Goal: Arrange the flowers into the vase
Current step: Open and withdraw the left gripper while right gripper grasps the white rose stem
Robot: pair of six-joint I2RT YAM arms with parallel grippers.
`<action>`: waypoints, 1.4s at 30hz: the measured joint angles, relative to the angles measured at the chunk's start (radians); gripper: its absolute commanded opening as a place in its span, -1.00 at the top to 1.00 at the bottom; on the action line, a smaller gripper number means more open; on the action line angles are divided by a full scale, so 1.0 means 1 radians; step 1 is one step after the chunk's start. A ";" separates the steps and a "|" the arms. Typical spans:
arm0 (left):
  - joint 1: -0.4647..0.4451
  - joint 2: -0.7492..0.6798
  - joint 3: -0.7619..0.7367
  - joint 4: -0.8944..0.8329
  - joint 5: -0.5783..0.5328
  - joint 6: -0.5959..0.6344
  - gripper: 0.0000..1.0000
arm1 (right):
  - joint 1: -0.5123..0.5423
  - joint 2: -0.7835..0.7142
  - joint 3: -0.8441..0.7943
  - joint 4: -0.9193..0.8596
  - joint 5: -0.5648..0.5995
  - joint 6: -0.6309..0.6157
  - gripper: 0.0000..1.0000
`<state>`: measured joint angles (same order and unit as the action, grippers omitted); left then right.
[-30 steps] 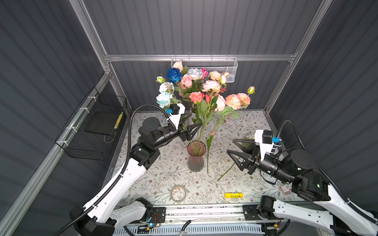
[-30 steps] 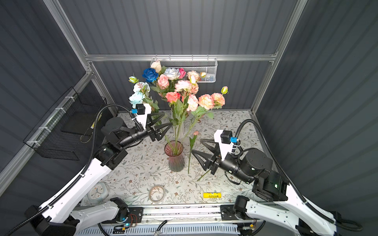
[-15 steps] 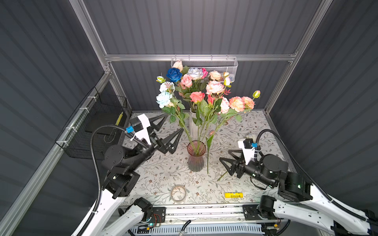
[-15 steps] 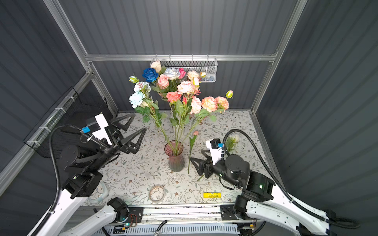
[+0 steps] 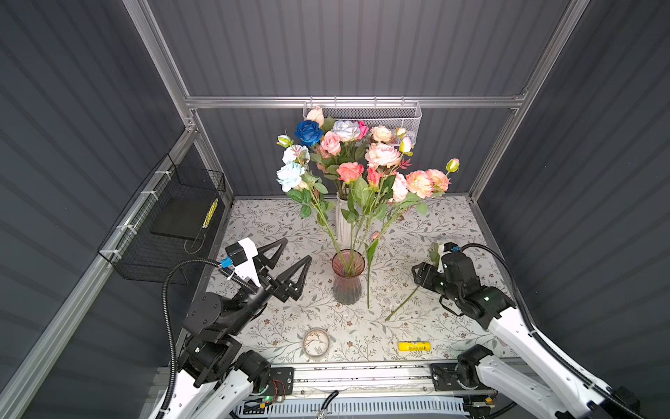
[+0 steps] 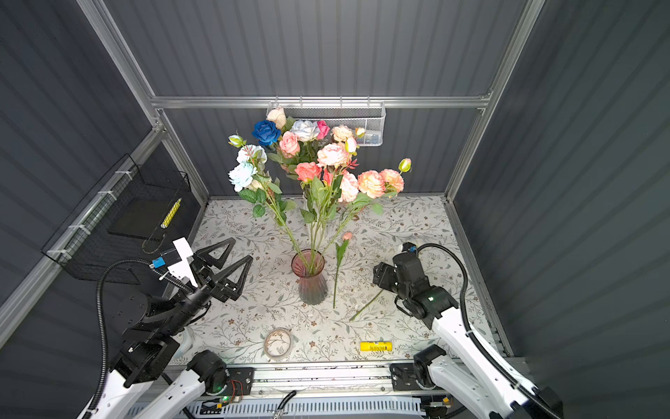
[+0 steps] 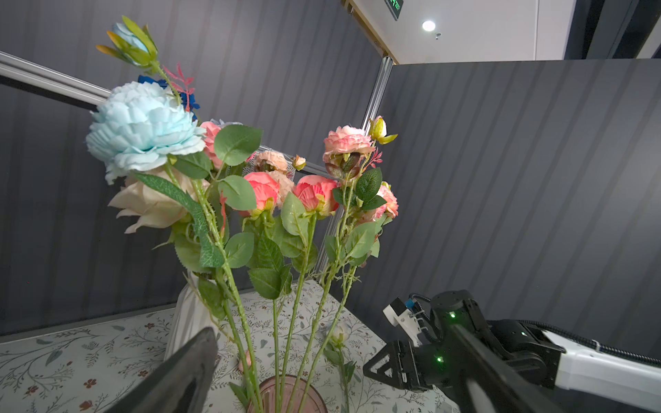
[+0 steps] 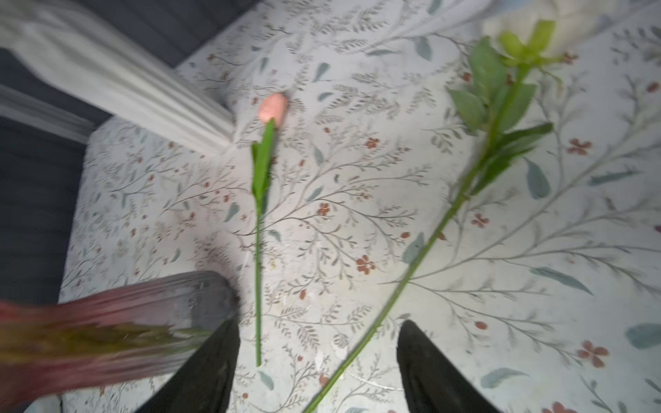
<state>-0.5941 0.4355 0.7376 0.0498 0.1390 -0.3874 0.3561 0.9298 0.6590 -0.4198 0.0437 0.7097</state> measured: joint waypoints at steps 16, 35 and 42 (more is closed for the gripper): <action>0.000 -0.097 -0.049 -0.059 -0.017 -0.018 -1.00 | -0.218 0.606 0.213 -0.023 -0.036 -0.022 -0.19; 0.000 -0.152 -0.061 -0.087 -0.046 -0.017 -1.00 | -0.172 0.814 0.366 -0.151 -0.011 -0.038 0.88; 0.000 -0.134 -0.061 -0.088 -0.046 -0.018 -0.99 | -0.173 0.717 0.326 -0.106 -0.011 -0.054 1.00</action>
<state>-0.5941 0.3016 0.6769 -0.0380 0.0929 -0.4049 0.1833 1.6466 0.9848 -0.5262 0.0330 0.6559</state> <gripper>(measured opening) 0.997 0.069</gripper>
